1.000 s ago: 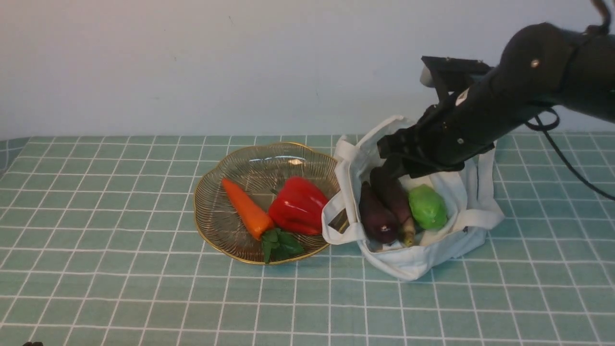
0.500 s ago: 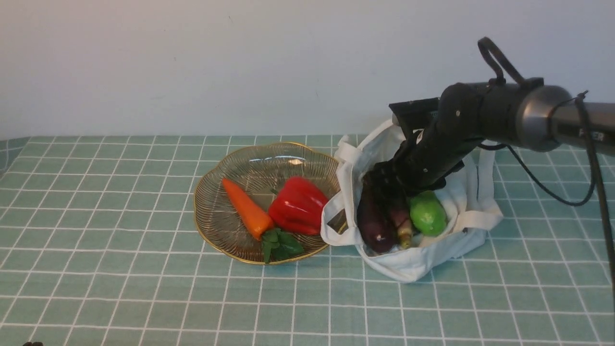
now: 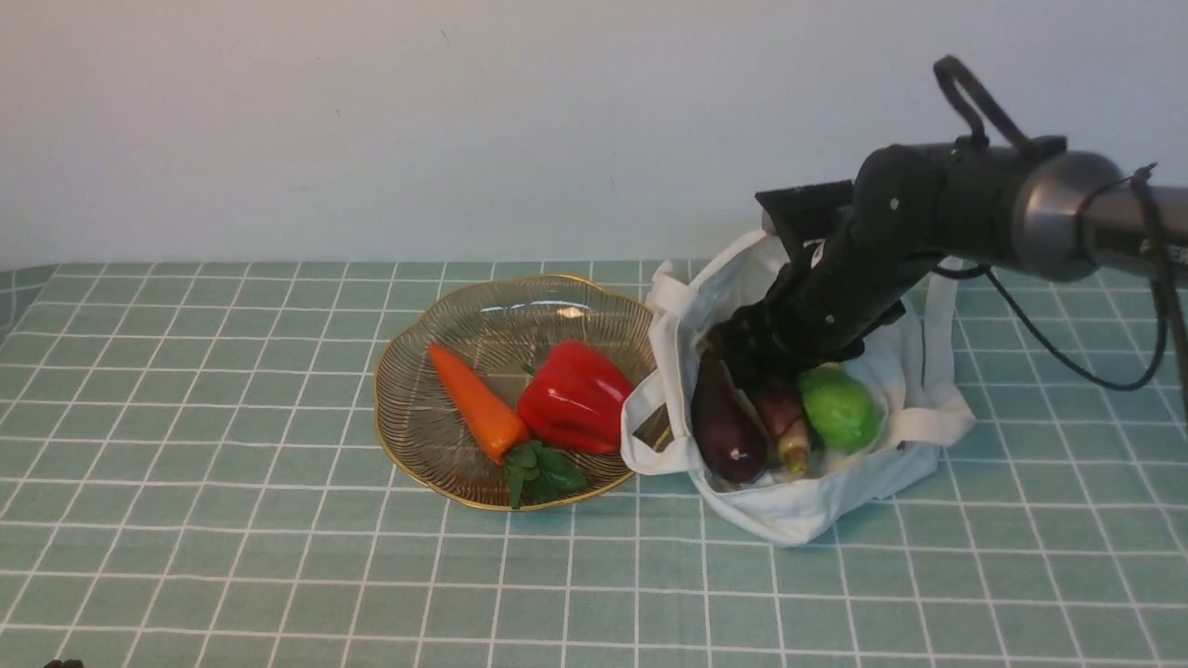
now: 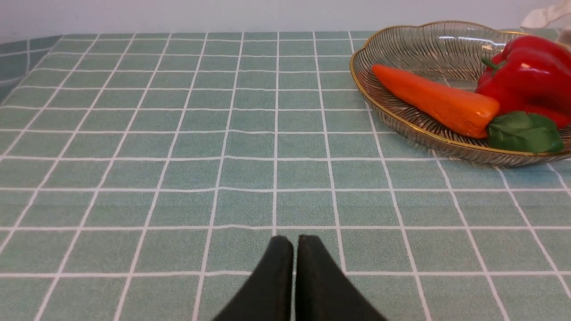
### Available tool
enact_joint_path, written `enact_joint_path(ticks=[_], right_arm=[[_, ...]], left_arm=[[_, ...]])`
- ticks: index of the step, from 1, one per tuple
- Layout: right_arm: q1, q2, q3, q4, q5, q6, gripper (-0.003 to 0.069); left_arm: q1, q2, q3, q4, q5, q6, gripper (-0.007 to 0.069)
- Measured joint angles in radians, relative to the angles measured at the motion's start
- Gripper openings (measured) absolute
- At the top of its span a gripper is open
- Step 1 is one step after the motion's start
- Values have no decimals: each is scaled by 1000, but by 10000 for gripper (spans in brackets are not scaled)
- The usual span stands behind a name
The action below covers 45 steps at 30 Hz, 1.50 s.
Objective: Take vegetables from cloth bag on blue coffee tablecloth place on plate.
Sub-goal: 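Take the eggplant out of the bag and place it on the plate with the right gripper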
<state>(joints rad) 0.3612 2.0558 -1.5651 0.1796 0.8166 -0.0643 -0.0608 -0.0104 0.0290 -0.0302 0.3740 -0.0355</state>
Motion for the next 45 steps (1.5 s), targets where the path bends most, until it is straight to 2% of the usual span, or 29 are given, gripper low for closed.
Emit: enact_joint_path(ticks=[8,11,14,20,27,30,32,33,35,36,41,45], right_arm=[[0,-240,0,11,138,1,351],[2,-302,0,102,146,1,351],[20,-317,0,199,82,-10,351],[165,-201,0,338,-278,-93,351],[291,-6,0,403,-663,-148,352],[303,51,3,411,-756,-155,406],[303,69,3,416,-777,-155,477],[302,72,3,417,-779,-155,484],[302,79,3,420,-781,-155,580],[302,79,3,420,-778,-155,601],[301,55,4,420,-724,-174,646],[287,-33,5,415,-589,-228,607]], left_arm=[[0,0,0,0,0,0,-4],[0,0,0,0,0,0,-4],[0,0,0,0,0,0,-4],[0,0,0,0,0,0,-4],[0,0,0,0,0,0,-4],[0,0,0,0,0,0,-4],[0,0,0,0,0,0,-4],[0,0,0,0,0,0,-4],[0,0,0,0,0,0,-4],[0,0,0,0,0,0,-4],[0,0,0,0,0,0,-4],[0,0,0,0,0,0,-4]])
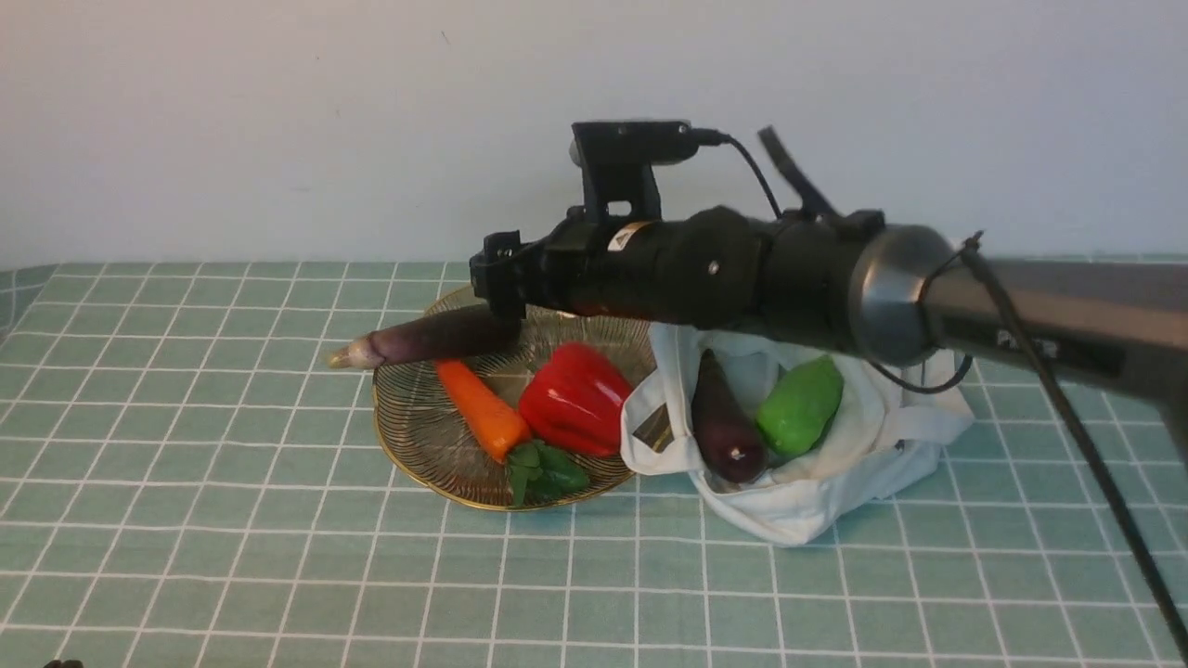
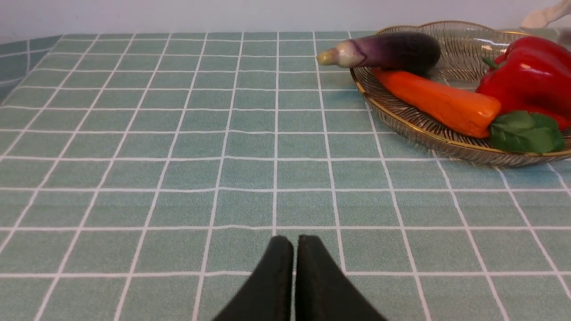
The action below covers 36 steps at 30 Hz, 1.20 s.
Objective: Take vegetables from cloth bag on blue coffee tablecloth place on plate.
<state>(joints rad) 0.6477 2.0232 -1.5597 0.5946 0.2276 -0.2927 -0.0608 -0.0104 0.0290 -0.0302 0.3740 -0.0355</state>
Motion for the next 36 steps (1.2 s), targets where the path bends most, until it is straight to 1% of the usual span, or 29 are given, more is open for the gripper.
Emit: enact_joint_path(ticks=[2,4,7,8,9,10,11,12,14,16,18,21,22,23,27,30,31,32,33,34,35,36], right_arm=[[-17,-67,0,-17,82,-24,563],[-39,-135,0,-38,182,-33,501],[-81,-251,0,-76,339,-39,365],[-94,-287,0,-89,386,-39,335],[-115,-342,0,-107,458,-39,263],[-133,-390,0,-123,518,-39,212],[-137,-399,0,-126,530,-39,212],[-164,-468,0,-149,611,-39,134],[-200,-556,0,-177,710,-39,55],[-240,-653,0,-203,810,-39,9],[-283,-764,0,-228,913,-39,-8],[-316,-880,0,-255,998,-39,-14],[-318,-889,0,-257,1002,-39,-14],[-326,-948,5,-268,1025,-38,-15],[-332,-1093,89,-275,1020,-38,-15],[-332,-1247,266,-276,953,-20,-15],[-332,-1306,360,-276,883,-11,-15],[-332,-1306,374,-276,883,-9,-15],[-332,-1370,474,-276,805,-2,-15],[-332,-1370,489,-276,792,-1,-15],[-332,-1424,601,-276,691,2,-15],[-332,-1456,666,-276,610,2,-15]], left_arm=[[0,0,0,0,0,0,-4],[0,0,0,0,0,0,-4],[0,0,0,0,0,0,-4],[0,0,0,0,0,0,-4],[0,0,0,0,0,0,-4],[0,0,0,0,0,0,-4],[0,0,0,0,0,0,-4],[0,0,0,0,0,0,-4],[0,0,0,0,0,0,-4],[0,0,0,0,0,0,-4],[0,0,0,0,0,0,-4],[0,0,0,0,0,0,-4],[0,0,0,0,0,0,-4],[0,0,0,0,0,0,-4],[0,0,0,0,0,0,-4],[0,0,0,0,0,0,-4],[0,0,0,0,0,0,-4],[0,0,0,0,0,0,-4],[0,0,0,0,0,0,-4],[0,0,0,0,0,0,-4],[0,0,0,0,0,0,-4],[0,0,0,0,0,0,-4]])
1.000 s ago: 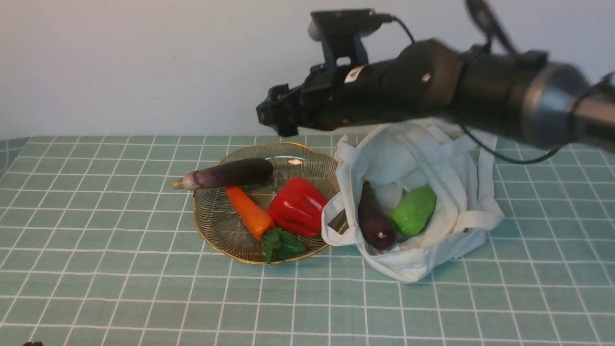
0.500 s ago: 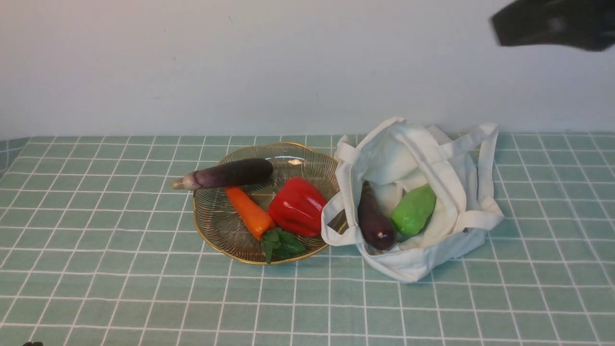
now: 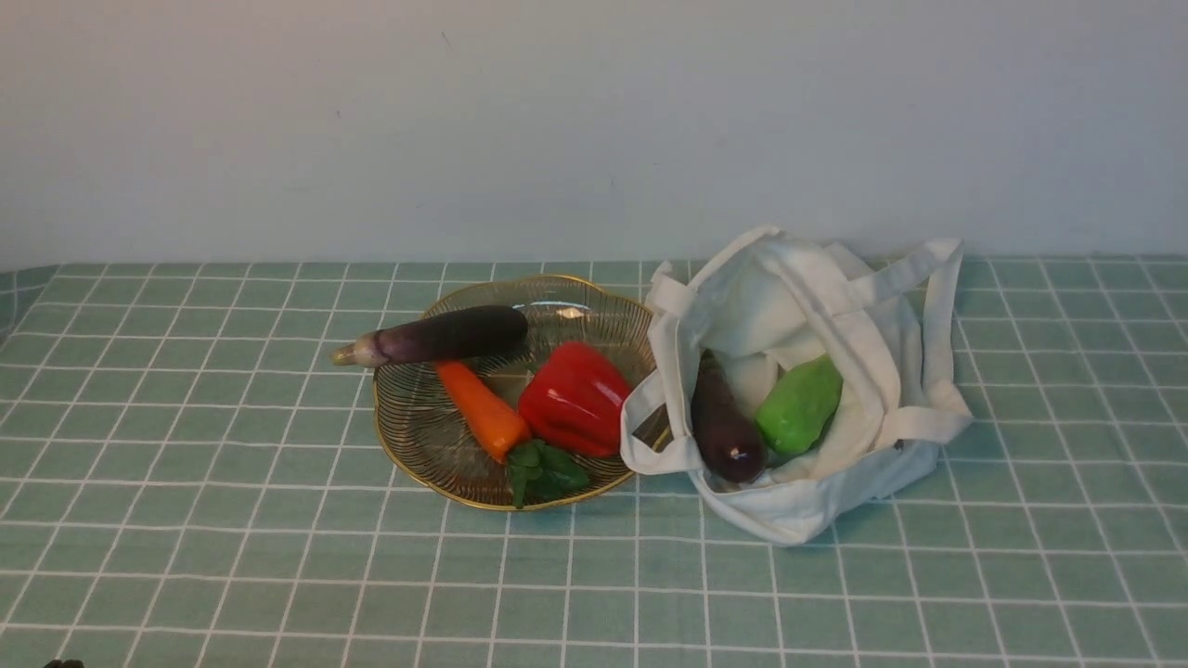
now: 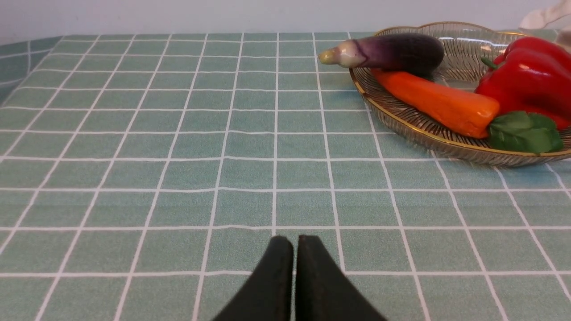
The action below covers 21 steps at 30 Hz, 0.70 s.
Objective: Take vegetables from cloth bag on blue coffee tablecloth place on plate.
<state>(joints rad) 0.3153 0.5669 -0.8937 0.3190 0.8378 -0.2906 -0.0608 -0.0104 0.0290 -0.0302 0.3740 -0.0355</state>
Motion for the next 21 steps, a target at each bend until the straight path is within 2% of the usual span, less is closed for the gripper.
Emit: enact_joint_path(ticks=[1,3,7,21], right_arm=[[0,-5,24,0,-13,0,-15],[0,-51,155,3,-174,1,-15],[0,-80,261,7,-335,2,-15],[14,-79,344,11,-331,3,-15]], left_arm=[[0,0,0,0,0,0,-4],[0,0,0,0,0,0,-4],[0,0,0,0,0,0,-4],[0,0,0,0,0,0,-4]])
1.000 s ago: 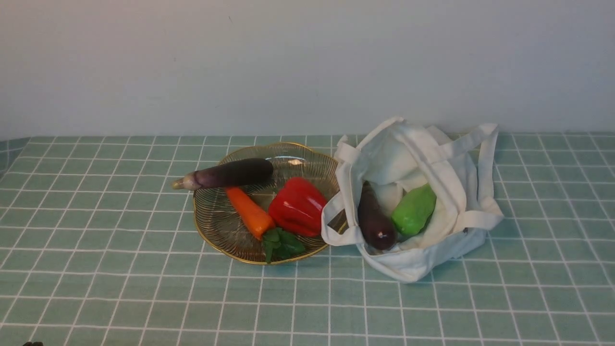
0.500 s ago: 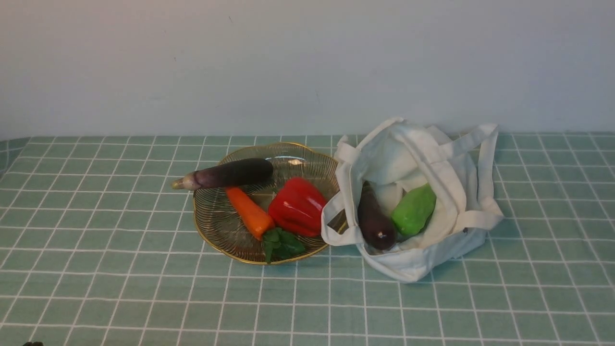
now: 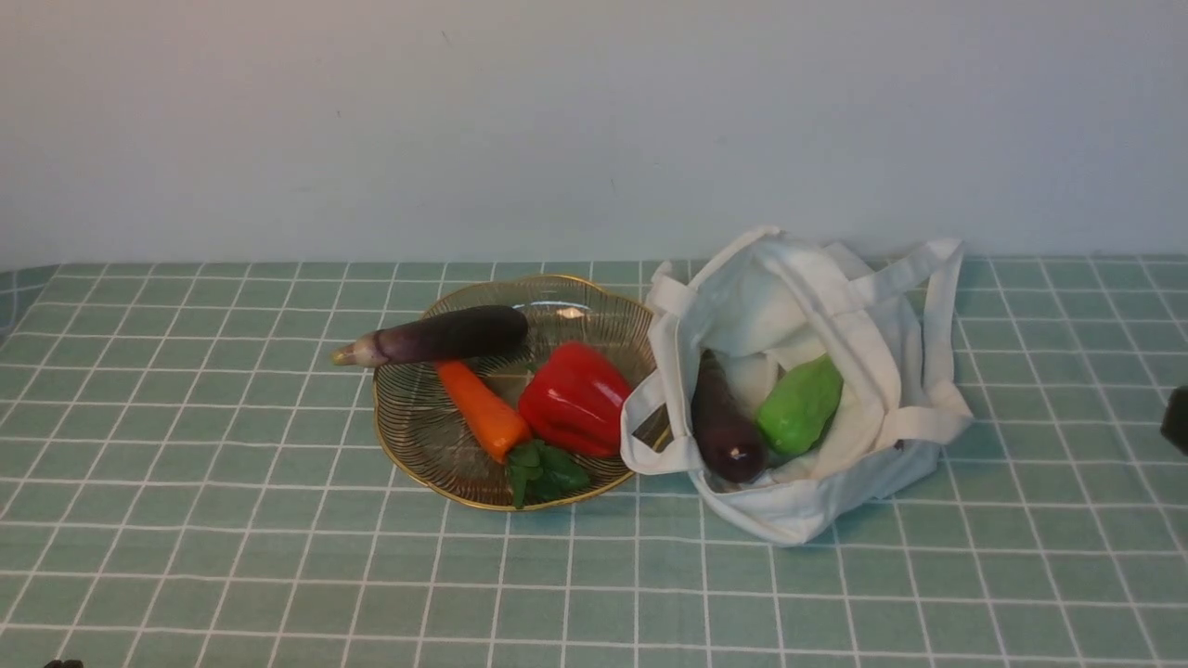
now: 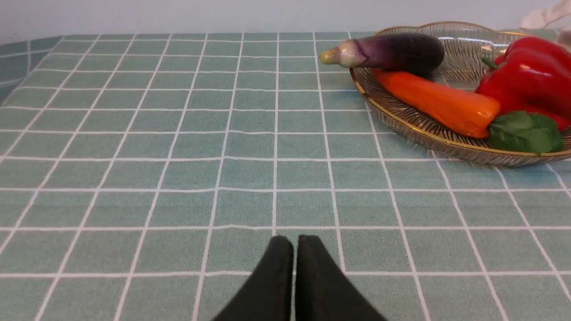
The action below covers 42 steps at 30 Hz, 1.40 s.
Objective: Take vegetables from cloth bag on blue coffee tablecloth place on plate.
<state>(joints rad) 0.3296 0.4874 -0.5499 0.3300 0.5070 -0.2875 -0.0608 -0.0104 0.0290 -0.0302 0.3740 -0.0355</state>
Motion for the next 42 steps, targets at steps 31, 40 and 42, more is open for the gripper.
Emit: enact_joint_path(ticks=[31,40,42], right_arm=[[-119,-494,574,-174,-282,105,-15],[-195,-498,578,-259,-216,188,-15],[-225,-498,578,-273,-195,217,-15]], left_arm=[[0,0,0,0,0,0,-4],[0,0,0,0,0,0,-4],[0,0,0,0,0,0,-4]])
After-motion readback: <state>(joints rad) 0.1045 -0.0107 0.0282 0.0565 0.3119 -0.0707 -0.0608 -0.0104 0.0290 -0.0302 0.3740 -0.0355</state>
